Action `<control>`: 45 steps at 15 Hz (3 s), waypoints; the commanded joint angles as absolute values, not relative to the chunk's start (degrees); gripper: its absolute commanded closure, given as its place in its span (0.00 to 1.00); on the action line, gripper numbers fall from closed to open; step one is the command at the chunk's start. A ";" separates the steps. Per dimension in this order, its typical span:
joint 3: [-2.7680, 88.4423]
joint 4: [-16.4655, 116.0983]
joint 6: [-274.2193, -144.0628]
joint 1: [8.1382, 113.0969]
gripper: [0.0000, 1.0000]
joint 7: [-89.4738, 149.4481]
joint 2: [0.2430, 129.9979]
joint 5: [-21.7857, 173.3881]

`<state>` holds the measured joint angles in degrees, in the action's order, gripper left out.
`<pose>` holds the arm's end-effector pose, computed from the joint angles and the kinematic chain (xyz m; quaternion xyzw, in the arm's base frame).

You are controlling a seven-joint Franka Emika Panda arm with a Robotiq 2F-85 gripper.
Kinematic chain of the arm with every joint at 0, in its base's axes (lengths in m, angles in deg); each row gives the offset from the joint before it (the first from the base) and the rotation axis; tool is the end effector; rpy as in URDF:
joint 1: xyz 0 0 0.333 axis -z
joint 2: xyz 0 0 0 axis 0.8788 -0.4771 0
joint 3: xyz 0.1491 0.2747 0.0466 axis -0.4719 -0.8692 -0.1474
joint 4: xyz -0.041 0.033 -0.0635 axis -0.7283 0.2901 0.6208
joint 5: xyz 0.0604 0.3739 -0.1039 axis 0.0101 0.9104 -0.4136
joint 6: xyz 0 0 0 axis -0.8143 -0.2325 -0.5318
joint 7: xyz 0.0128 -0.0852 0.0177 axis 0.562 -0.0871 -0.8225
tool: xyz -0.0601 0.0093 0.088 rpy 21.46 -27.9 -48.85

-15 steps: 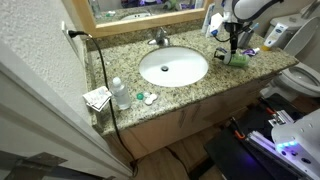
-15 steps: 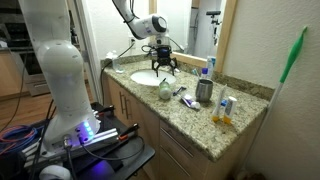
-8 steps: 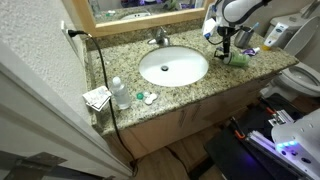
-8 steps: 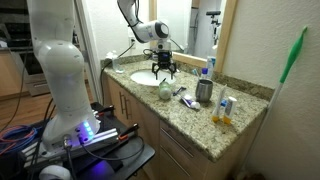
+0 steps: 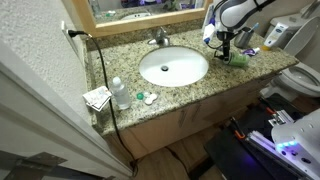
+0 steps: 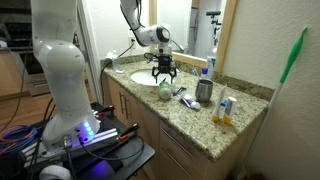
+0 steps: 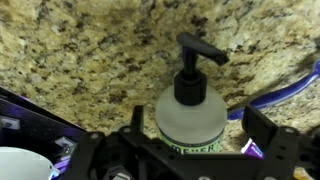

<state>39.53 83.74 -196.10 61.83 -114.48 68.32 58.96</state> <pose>0.5162 -0.0241 0.2556 0.3592 -0.9109 0.0840 0.1850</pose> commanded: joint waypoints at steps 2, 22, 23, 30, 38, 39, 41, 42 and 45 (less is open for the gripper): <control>44.70 81.41 -194.34 57.44 0.00 -114.50 64.98 59.36; 42.44 88.62 -206.88 61.33 0.54 -106.61 72.81 64.58; 42.44 89.83 -208.90 61.63 0.54 -104.54 74.44 66.17; 41.13 98.93 -215.13 61.52 0.54 -82.45 90.02 81.66; 39.09 100.61 -212.70 60.79 0.29 -66.65 99.01 95.85; 39.07 101.13 -212.67 60.79 0.29 -66.31 99.77 95.99; 39.70 100.00 -210.48 57.24 0.54 -59.24 98.93 100.08; 39.21 99.22 -210.52 55.80 0.54 -57.09 98.95 103.00; 37.45 94.94 -209.25 52.02 0.54 -51.21 97.90 112.84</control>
<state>38.68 99.89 -211.73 54.93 -56.70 99.24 105.11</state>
